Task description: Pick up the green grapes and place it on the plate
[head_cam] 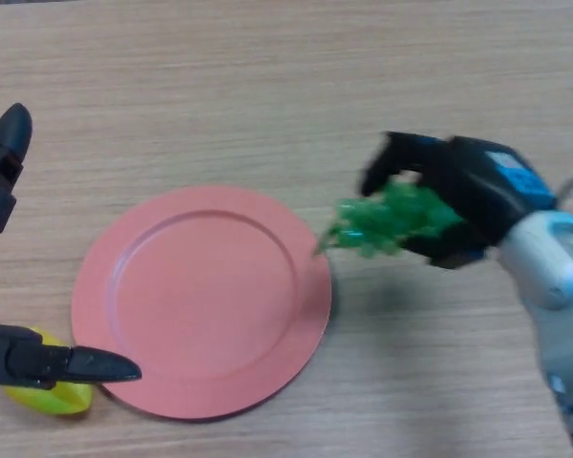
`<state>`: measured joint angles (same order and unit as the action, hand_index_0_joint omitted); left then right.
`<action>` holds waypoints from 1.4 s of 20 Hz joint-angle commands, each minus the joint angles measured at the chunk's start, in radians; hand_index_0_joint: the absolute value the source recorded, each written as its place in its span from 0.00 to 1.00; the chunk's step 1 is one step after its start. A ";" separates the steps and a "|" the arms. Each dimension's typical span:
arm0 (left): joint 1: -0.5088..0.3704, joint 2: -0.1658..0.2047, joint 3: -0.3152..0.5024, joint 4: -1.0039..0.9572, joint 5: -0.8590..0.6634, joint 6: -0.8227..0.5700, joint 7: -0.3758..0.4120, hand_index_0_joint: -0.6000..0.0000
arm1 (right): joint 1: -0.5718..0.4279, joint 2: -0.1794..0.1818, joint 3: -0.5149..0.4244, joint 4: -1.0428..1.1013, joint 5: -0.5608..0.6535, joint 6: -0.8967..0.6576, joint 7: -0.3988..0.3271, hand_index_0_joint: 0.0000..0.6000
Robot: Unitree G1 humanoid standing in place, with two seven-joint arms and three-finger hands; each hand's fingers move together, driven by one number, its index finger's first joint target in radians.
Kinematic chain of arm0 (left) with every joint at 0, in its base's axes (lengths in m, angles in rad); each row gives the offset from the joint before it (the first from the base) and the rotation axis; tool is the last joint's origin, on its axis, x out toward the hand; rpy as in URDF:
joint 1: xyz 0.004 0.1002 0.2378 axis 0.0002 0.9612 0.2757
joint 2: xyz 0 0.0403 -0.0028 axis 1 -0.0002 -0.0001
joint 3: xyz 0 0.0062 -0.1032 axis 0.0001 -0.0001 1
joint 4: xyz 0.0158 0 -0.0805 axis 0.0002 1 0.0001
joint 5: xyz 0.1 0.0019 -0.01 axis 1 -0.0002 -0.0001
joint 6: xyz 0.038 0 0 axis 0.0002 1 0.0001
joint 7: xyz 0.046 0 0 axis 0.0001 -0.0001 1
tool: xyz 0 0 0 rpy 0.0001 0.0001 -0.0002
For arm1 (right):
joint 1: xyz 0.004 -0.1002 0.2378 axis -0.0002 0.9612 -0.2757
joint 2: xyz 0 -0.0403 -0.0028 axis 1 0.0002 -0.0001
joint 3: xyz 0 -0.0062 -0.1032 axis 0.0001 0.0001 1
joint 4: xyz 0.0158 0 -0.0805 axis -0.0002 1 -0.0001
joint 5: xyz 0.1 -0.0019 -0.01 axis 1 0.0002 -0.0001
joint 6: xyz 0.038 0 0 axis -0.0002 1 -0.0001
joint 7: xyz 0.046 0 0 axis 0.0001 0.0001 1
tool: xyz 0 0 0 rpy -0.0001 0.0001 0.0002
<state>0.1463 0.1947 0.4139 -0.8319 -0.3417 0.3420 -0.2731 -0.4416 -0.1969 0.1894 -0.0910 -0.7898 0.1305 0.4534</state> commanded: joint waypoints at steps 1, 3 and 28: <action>-0.001 0.022 0.072 -0.037 -0.043 -0.160 0.006 1.00 | -0.135 0.004 0.043 -0.107 0.105 0.068 -0.077 1.00; 0.006 0.014 0.082 -0.029 -0.042 -0.166 0.010 1.00 | -0.212 0.006 0.171 -0.160 0.280 0.320 -0.146 1.00; -0.048 0.055 0.075 -0.098 -0.064 -0.002 0.042 1.00 | 0.089 -0.002 -0.162 -0.810 0.753 0.608 -0.274 0.00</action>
<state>0.1201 0.2067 0.4679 -0.8726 -0.3566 0.4142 -0.2568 -0.3213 -0.1886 0.0662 -0.8519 -0.0603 0.8628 0.1783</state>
